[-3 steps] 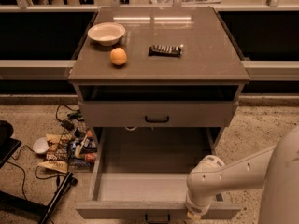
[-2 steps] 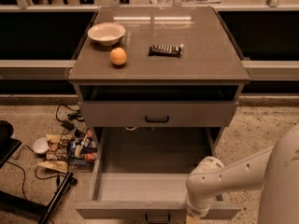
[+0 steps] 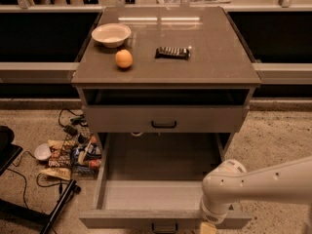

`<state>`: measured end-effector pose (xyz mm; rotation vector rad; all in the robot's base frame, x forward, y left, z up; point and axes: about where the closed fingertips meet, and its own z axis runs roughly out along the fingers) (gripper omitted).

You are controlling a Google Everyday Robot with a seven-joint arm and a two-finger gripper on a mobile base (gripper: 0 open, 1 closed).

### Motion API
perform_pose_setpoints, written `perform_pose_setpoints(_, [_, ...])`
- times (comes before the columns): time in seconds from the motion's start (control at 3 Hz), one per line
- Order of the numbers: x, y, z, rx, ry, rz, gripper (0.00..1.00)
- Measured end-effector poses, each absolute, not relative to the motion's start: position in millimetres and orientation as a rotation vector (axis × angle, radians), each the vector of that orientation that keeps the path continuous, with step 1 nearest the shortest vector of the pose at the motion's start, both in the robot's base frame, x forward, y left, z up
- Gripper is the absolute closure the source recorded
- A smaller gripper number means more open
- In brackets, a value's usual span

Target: Open middle drawer

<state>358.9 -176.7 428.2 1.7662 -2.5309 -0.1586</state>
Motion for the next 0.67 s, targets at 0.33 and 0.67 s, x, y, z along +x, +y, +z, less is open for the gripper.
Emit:
perform_pose_setpoints(0.33, [365.0, -194.2, 492.8, 1.814, -2.543, -0.114, 0.0])
perform_pose_setpoints(0.67, [353.1, -215.1, 574.2, 1.867, -2.529, -0.061, 0.0])
